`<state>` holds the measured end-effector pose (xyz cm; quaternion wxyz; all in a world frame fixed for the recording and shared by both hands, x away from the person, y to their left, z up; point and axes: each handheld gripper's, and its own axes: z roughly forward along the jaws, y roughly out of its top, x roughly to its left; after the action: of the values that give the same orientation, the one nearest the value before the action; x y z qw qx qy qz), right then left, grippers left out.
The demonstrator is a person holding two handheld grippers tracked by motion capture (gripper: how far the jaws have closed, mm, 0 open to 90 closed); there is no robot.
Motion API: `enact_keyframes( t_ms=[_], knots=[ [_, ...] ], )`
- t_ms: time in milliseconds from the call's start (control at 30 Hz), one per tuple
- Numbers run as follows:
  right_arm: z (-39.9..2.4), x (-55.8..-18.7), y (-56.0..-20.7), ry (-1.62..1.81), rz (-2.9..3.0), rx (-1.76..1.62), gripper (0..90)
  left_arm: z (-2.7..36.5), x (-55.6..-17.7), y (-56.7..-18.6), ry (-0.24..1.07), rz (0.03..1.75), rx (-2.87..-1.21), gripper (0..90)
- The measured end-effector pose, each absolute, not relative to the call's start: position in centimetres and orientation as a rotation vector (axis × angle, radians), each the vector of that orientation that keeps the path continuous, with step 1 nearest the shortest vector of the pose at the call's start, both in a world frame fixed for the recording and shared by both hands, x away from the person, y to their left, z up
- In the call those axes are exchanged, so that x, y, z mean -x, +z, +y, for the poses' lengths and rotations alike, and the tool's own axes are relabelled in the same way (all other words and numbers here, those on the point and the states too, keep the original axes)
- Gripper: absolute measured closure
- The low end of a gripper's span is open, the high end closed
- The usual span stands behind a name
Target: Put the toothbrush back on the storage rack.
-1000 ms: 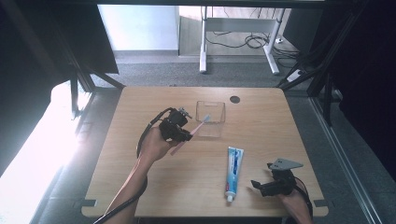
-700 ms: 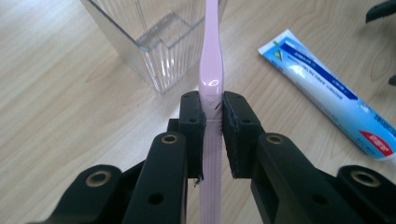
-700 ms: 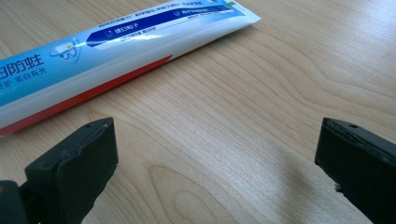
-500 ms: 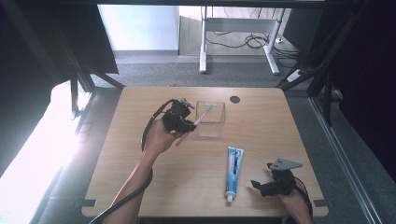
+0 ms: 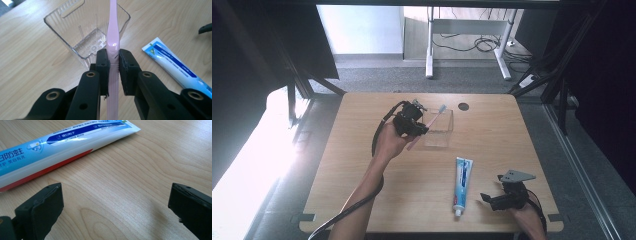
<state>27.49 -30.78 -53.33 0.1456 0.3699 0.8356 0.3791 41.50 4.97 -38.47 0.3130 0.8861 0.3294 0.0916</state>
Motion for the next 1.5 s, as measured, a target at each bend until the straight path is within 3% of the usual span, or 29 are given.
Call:
enact_keyframes(
  t_ms=[1500],
  knots=[
    [-30.8,-27.5,-53.3,1.102,2.407,-1.048,1.8,1.5,-46.0,-38.6,0.337,0.882,-2.168,78.8]
  ],
)
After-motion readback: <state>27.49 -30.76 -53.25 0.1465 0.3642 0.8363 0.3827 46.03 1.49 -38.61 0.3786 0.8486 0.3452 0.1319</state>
